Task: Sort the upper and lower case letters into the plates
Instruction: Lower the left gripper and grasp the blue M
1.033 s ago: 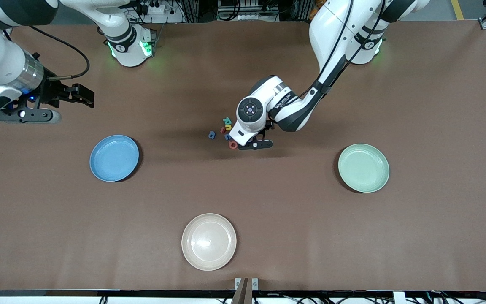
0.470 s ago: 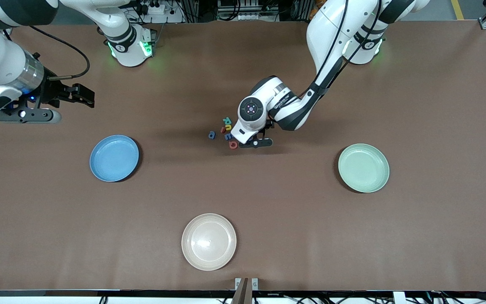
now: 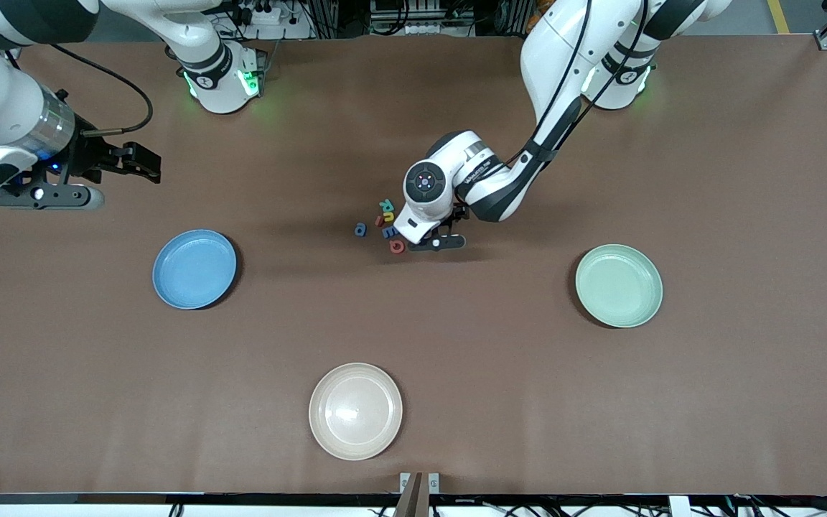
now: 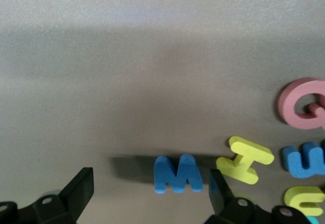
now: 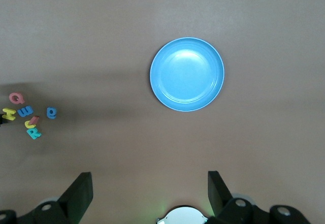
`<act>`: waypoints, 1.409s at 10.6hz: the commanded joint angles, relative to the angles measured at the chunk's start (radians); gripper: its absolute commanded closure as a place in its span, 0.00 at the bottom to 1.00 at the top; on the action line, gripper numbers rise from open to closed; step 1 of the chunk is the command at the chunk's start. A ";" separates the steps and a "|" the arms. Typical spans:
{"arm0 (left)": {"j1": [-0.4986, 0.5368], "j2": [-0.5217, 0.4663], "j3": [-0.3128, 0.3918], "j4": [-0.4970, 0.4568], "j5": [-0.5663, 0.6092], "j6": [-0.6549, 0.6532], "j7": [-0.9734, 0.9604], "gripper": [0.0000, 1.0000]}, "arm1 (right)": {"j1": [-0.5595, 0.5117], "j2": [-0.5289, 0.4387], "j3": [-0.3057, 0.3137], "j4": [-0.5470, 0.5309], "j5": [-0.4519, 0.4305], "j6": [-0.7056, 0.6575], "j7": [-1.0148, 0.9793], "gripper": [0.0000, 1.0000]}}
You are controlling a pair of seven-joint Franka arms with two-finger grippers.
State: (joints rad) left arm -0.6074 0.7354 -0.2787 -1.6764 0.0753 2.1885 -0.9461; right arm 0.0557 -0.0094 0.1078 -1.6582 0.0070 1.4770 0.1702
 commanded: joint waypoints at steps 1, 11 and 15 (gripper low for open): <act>-0.009 -0.010 0.006 -0.012 0.024 0.022 -0.037 0.00 | 0.004 0.005 0.000 0.015 0.016 -0.012 0.006 0.00; -0.008 -0.004 0.006 -0.043 0.026 0.036 -0.037 0.00 | 0.041 0.006 0.000 0.018 0.015 -0.024 0.009 0.00; -0.009 -0.005 0.006 -0.045 0.026 0.039 -0.037 0.00 | 0.042 0.008 0.000 0.018 0.016 -0.023 0.011 0.00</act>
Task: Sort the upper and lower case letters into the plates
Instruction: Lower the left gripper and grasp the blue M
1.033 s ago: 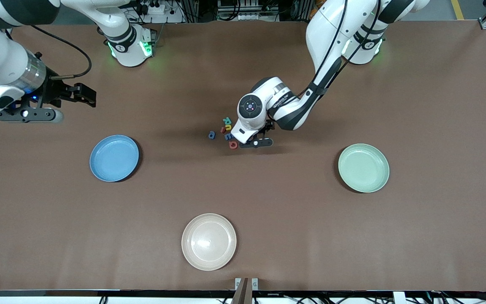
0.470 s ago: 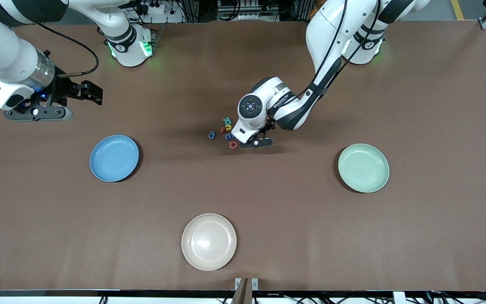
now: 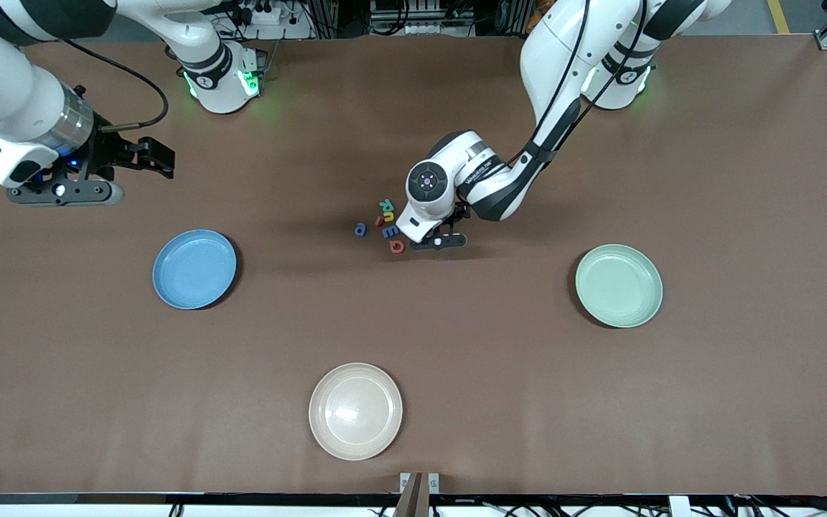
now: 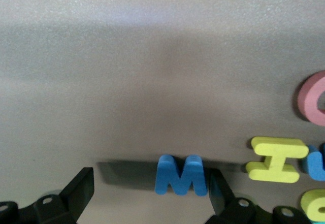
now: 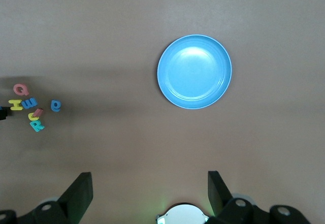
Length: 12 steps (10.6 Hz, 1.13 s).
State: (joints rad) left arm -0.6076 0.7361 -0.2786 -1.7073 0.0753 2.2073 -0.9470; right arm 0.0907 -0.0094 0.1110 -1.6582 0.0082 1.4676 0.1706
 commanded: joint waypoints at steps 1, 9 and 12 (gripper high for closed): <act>-0.008 -0.006 0.006 -0.014 0.026 0.029 -0.036 0.00 | 0.009 0.011 -0.004 0.020 0.015 -0.013 0.010 0.00; -0.009 -0.009 0.002 -0.011 0.020 0.035 -0.036 0.17 | 0.009 0.011 -0.004 0.018 0.013 -0.016 0.013 0.00; -0.008 -0.009 0.002 -0.012 0.012 0.052 -0.038 0.35 | 0.007 0.011 -0.004 0.018 0.013 -0.016 0.013 0.00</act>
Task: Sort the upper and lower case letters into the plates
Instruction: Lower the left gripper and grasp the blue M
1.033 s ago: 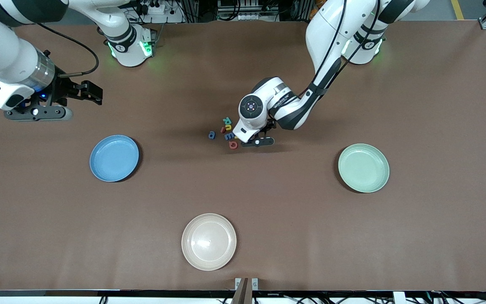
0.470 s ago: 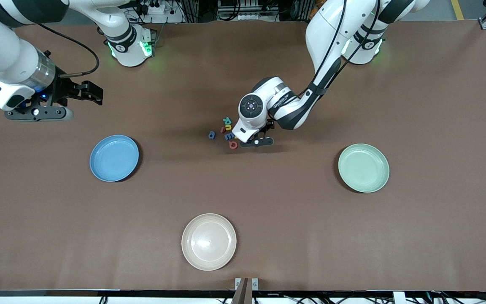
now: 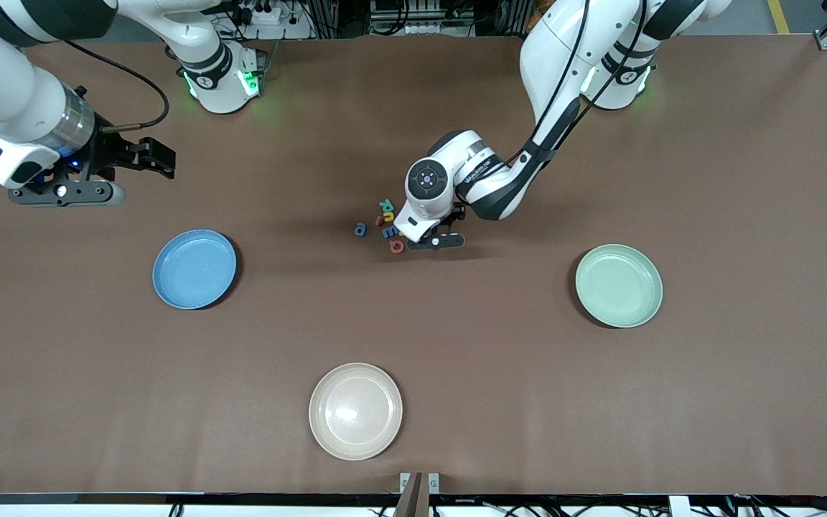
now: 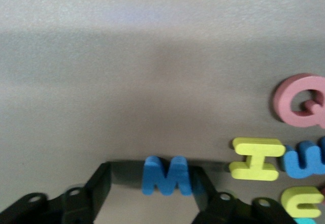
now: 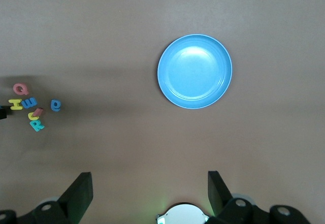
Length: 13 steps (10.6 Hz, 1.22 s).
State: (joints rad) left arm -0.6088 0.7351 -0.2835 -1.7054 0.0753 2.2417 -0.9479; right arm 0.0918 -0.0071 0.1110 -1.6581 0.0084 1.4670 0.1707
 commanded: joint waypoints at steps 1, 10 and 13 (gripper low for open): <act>-0.008 -0.008 0.007 -0.014 0.011 0.024 -0.045 0.42 | 0.006 0.009 -0.004 0.018 0.013 -0.017 0.013 0.00; -0.008 -0.032 0.004 -0.013 0.012 0.030 -0.081 1.00 | 0.008 0.010 -0.004 0.020 0.015 -0.011 0.015 0.00; 0.012 -0.106 0.001 -0.013 0.011 -0.029 -0.078 1.00 | 0.026 0.033 -0.004 0.020 0.015 -0.005 0.021 0.00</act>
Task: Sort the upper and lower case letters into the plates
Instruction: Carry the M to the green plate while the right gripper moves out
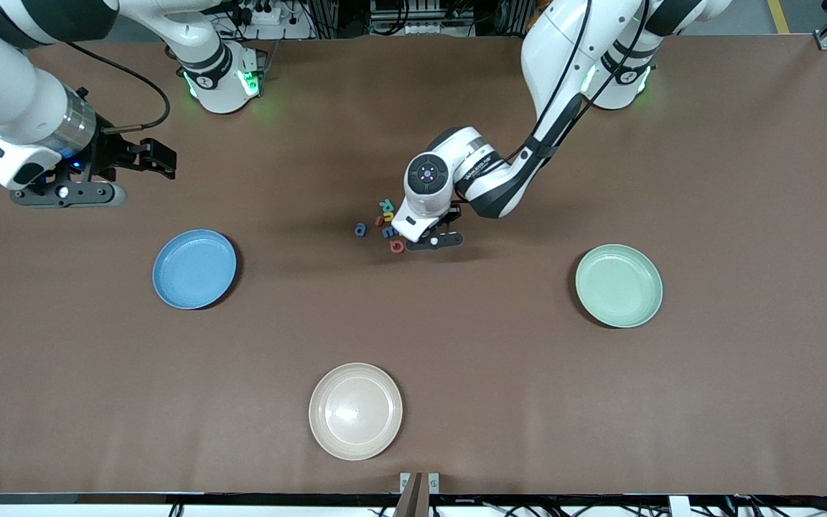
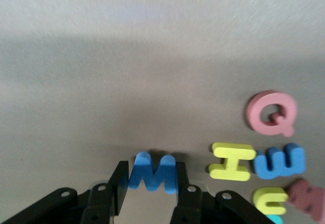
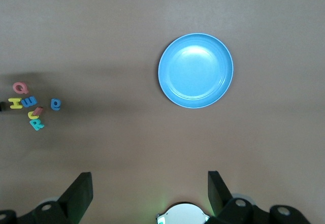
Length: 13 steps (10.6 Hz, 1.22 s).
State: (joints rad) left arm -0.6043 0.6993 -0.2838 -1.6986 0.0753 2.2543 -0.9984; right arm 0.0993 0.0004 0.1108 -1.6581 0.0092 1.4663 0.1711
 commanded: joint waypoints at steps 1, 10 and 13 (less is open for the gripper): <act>0.033 -0.096 0.000 -0.018 0.009 -0.079 -0.023 1.00 | 0.025 0.038 -0.003 0.020 0.014 -0.004 0.027 0.00; 0.588 -0.297 -0.048 -0.026 -0.094 -0.407 0.596 1.00 | 0.220 0.255 -0.003 0.011 0.078 0.123 0.355 0.00; 0.731 -0.256 -0.038 -0.027 -0.048 -0.394 0.751 1.00 | 0.269 0.355 -0.003 0.009 0.153 0.189 0.459 0.00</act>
State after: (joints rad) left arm 0.0679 0.4234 -0.3095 -1.7175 0.0100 1.8571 -0.3079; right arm 0.3531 0.3137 0.1126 -1.6646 0.1165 1.6433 0.5905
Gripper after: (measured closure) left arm 0.581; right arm 0.000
